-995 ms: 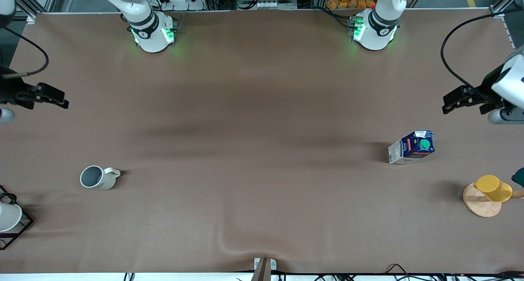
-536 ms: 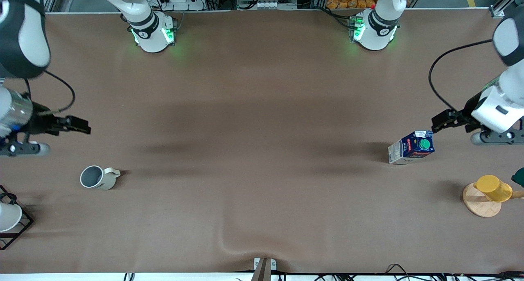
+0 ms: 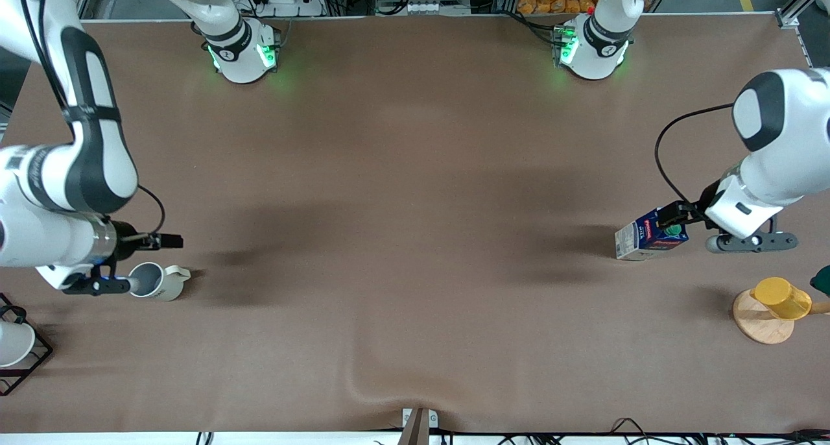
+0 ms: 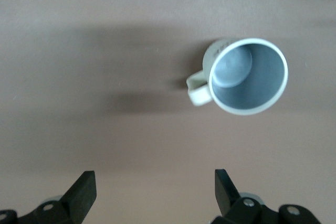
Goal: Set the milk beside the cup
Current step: 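Close the left gripper on the carton while the right gripper grasps the mug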
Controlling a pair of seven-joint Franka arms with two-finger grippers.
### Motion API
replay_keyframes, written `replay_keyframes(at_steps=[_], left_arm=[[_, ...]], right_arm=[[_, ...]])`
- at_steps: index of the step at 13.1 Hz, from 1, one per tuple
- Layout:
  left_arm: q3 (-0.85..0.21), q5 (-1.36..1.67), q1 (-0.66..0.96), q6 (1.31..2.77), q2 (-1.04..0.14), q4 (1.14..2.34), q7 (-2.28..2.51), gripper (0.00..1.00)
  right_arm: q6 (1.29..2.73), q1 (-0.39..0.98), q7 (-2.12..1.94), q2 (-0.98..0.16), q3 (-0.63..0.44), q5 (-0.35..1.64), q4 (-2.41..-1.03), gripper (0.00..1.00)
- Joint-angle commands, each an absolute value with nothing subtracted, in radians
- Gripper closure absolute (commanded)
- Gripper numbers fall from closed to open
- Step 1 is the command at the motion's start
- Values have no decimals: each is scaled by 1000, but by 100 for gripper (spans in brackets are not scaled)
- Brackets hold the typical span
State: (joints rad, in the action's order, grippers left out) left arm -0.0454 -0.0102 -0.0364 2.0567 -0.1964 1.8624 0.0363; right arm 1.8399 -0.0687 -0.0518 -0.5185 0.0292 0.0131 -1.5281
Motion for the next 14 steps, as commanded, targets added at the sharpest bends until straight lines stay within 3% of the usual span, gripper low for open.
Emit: replay_keyframes(at_steps=[1,4,10,11,12,13,14], left_arm=[[-48,-15,-44,2072,-215,1878,25,0],[-48,-21,-55,2074,-232,1878,25,0],[-48,-37,-63,2074,-247,1899,26,0],[-48,-37,-63,2074,-252,1899,29,0],[-48,-37,-63,2074,-258,1899,31,0],[-48,-37,-63,2074,-261,1899,31,0],[-48,-37,-63,2074,-261,1901,31,0]], right_arm=[[1926,-81,-57,-587,35,11,-1493,0],[2057,-84,-19,-650,32,12,-1493,0],[2085,-107,-17,-686,32,8,-1493,0],[2107,-120,-18,-695,32,9,-1494,7],[2129,-136,-18,-704,32,14,-1497,32],[2134,-149,-20,-713,32,20,-1497,66],[2134,-153,-31,-715,32,21,-1497,94]])
